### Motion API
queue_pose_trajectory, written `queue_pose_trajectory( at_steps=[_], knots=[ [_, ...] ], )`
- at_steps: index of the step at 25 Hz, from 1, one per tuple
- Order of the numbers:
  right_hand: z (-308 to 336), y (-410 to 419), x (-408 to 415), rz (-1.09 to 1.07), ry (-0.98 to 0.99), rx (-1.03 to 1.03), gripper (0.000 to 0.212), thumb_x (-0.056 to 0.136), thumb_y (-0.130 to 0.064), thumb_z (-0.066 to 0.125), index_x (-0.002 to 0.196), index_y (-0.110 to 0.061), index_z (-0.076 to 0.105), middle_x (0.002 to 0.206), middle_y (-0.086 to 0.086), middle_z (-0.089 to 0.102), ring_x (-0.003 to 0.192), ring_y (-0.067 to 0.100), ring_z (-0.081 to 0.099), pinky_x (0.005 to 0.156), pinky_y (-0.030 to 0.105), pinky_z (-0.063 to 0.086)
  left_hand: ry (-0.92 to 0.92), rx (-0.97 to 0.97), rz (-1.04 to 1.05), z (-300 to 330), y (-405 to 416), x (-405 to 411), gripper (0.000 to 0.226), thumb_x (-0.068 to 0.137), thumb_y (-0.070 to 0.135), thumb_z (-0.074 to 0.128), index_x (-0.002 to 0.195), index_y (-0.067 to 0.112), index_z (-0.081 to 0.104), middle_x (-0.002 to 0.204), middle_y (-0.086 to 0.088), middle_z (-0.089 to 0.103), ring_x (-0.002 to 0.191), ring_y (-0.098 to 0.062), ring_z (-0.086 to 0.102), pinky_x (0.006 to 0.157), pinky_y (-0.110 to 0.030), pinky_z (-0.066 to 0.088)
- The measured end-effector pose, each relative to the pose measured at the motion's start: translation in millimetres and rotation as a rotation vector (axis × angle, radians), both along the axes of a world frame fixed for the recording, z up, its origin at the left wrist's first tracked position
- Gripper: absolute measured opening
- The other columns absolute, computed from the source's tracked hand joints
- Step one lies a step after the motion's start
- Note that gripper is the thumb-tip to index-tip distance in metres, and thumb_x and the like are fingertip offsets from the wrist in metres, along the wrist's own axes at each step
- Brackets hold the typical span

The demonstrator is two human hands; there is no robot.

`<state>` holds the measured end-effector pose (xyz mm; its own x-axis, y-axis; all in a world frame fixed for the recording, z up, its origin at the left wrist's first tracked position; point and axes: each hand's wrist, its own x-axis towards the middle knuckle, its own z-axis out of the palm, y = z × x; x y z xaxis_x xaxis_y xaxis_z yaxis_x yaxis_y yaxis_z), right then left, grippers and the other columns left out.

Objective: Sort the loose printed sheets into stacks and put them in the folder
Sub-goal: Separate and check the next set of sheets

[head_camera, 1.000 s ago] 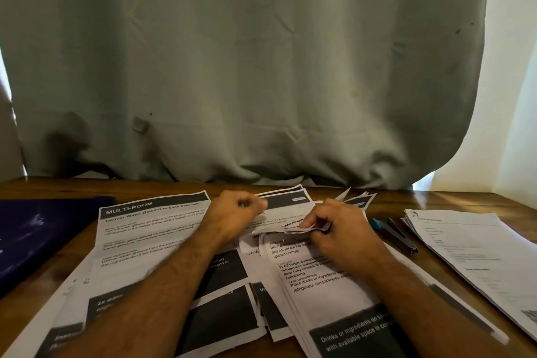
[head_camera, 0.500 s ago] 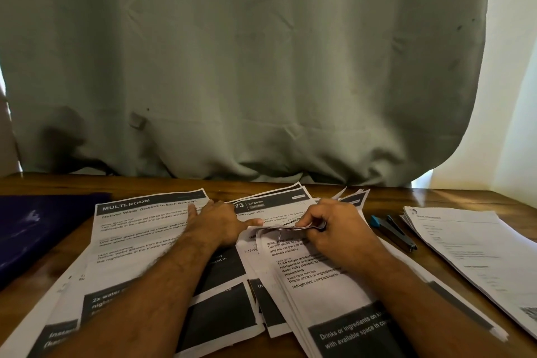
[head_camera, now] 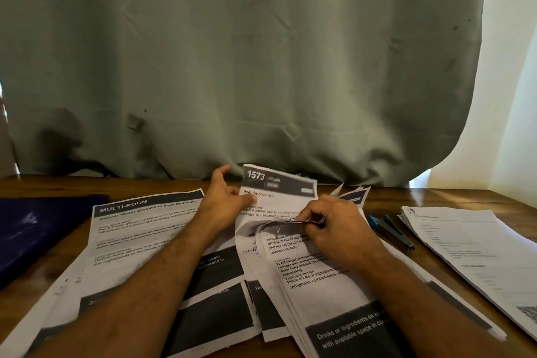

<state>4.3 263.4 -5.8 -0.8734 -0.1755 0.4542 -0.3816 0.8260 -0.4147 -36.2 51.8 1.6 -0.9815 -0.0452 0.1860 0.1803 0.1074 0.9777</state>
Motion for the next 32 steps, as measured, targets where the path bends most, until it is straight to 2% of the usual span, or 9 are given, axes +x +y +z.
queue_pose_trajectory(
  at_steps=[4,10,12,16,18,20,23,29,32],
  knots=[
    [3.4,-0.1,1.5,-0.019,0.191,-0.019,0.009,0.089,-0.028,0.068,0.098,-0.030,0.070,0.095,-0.012,0.057,0.089,0.002,0.053,0.086,0.018,0.045,-0.087,0.140,-0.202,0.9,9.0,8.4,0.024,0.094,-0.003,0.054,0.111,0.008,0.066,0.101,-0.012,0.077,0.087,-0.022,0.077,0.068,-0.033,0.061],
    [6.8,-2.7,4.2,-0.013,0.227,-0.192,0.043,0.087,-0.019,0.070,0.116,-0.045,0.050,0.100,-0.021,0.056,0.092,-0.002,0.058,0.085,0.017,0.052,0.116,-0.102,-0.267,-6.3,15.6,11.9,0.027,0.099,0.002,0.043,0.084,0.005,0.064,0.093,-0.015,0.066,0.094,-0.030,0.061,0.088,-0.046,0.050],
    [6.0,-1.5,4.2,0.010,0.171,-0.212,0.056,0.086,-0.016,0.071,0.118,-0.051,0.042,0.096,-0.019,0.058,0.090,-0.002,0.060,0.082,0.016,0.052,0.078,-0.048,-0.256,-9.4,18.0,15.3,0.023,0.100,0.023,0.050,0.087,0.015,0.067,0.099,-0.012,0.068,0.102,-0.030,0.062,0.093,-0.042,0.048],
    [6.6,-1.8,1.3,-0.081,0.125,-0.042,0.016,0.088,-0.023,0.070,0.093,-0.036,0.063,0.095,-0.016,0.054,0.089,0.003,0.055,0.085,0.019,0.050,-0.060,0.129,-0.285,-5.6,14.4,12.3,0.076,0.081,0.079,0.035,0.079,0.015,0.077,0.095,-0.012,0.076,0.095,-0.024,0.071,0.093,-0.040,0.050],
    [5.8,-1.3,2.5,-0.073,0.078,-0.045,0.021,0.087,-0.023,0.071,0.082,-0.039,0.059,0.092,-0.016,0.055,0.084,0.002,0.054,0.073,0.011,0.044,-0.002,-0.100,-0.102,-6.0,7.1,2.3,0.074,0.088,0.073,0.029,0.095,0.018,0.078,0.112,-0.008,0.074,0.110,-0.021,0.065,0.102,-0.041,0.044],
    [4.9,-0.4,4.8,-0.064,0.036,-0.036,0.023,0.087,-0.021,0.071,0.080,-0.040,0.059,0.093,-0.016,0.056,0.084,0.001,0.054,0.067,0.007,0.038,0.069,-0.674,0.121,-11.6,-5.6,-7.9,0.054,0.097,0.061,0.041,0.127,0.024,0.065,0.139,-0.004,0.060,0.128,-0.021,0.053,0.111,-0.045,0.039],
    [0.9,-0.7,7.8,-0.057,0.003,-0.030,0.024,0.087,-0.020,0.071,0.077,-0.039,0.060,0.093,-0.018,0.055,0.087,0.000,0.053,0.066,0.007,0.037,-0.026,-1.195,0.145,-22.2,-18.3,-24.0,0.078,0.095,0.067,0.042,0.156,0.020,0.029,0.166,-0.007,0.024,0.153,-0.025,0.019,0.125,-0.050,0.011],
    [-0.3,-3.0,7.1,-0.056,0.005,-0.027,0.025,0.088,-0.021,0.070,0.077,-0.041,0.058,0.095,-0.019,0.055,0.088,-0.001,0.052,0.067,0.006,0.037,-0.138,-1.184,0.114,-21.8,-17.2,-30.8,0.079,0.094,0.067,0.045,0.158,0.026,0.023,0.162,-0.006,0.033,0.151,-0.025,0.026,0.124,-0.055,-0.006],
    [-0.6,-2.1,6.7,-0.055,0.028,-0.012,0.023,0.088,-0.022,0.070,0.080,-0.041,0.059,0.092,-0.021,0.053,0.086,-0.004,0.051,0.064,0.005,0.034,-0.005,-0.906,0.170,-16.4,-10.8,-25.9,0.081,0.093,0.044,0.064,0.158,0.026,0.019,0.148,-0.004,0.053,0.141,-0.025,0.044,0.124,-0.053,0.016]
  ],
)
